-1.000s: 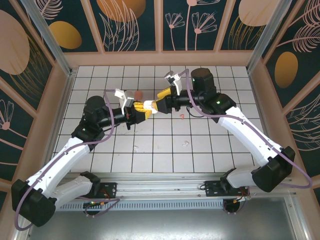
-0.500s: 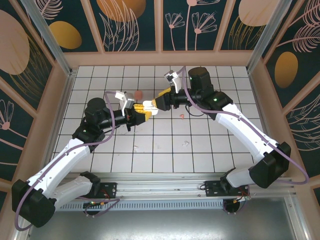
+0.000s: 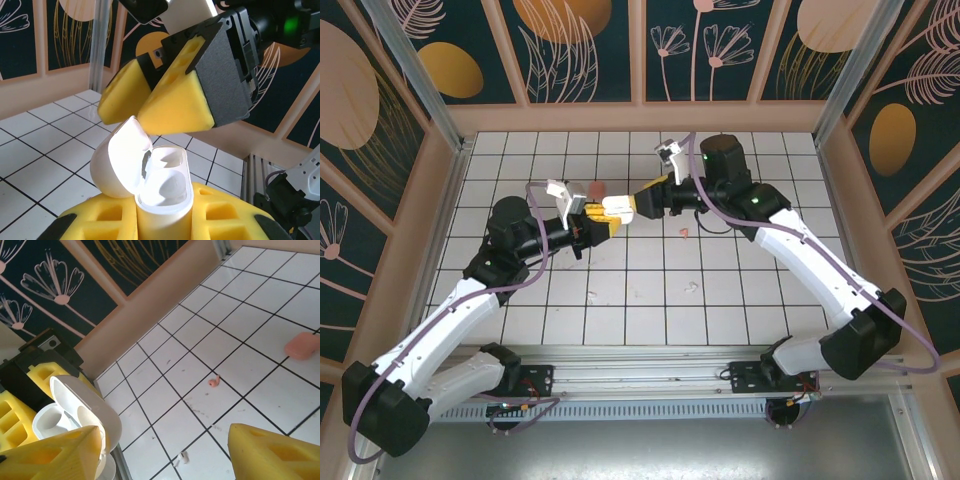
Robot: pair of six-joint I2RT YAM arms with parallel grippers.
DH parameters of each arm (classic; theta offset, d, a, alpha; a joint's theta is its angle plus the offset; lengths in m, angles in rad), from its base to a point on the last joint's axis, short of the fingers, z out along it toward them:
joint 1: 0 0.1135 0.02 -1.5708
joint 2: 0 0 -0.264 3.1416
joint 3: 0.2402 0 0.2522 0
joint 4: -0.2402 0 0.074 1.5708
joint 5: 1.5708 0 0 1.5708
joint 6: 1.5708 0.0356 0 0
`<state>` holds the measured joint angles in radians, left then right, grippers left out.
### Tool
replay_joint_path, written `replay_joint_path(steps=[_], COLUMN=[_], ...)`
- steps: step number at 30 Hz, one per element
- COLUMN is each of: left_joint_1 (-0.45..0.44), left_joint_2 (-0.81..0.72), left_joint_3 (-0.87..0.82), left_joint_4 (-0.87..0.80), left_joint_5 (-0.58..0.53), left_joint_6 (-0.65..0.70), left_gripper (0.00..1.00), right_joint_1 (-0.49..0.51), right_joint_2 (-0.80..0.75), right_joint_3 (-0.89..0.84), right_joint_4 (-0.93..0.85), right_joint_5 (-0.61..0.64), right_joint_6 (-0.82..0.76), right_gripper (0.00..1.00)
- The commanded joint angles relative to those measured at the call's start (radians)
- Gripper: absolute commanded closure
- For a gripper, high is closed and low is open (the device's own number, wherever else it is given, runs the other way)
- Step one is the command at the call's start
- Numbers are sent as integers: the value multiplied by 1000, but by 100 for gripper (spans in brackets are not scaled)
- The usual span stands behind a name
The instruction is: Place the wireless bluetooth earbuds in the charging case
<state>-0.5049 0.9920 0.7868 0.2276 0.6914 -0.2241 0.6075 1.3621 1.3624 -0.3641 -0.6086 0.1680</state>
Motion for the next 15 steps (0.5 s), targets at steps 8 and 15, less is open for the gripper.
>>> replay_joint_path(steps=[8, 15], left_joint_1=[-6, -6], left_joint_2=[-35, -42], left_joint_3=[-39, -63], left_joint_4=[24, 38], left_joint_5=[-41, -44], left_joint_6=[20, 19], left_gripper=[100, 100], right_joint_1=[-75, -104], right_joint_2=[-144, -293], right_joint_3=[-127, -437], right_joint_4=[-122, -162], right_joint_5=[313, 512], right_joint_6=[277, 603], right_gripper=[38, 51])
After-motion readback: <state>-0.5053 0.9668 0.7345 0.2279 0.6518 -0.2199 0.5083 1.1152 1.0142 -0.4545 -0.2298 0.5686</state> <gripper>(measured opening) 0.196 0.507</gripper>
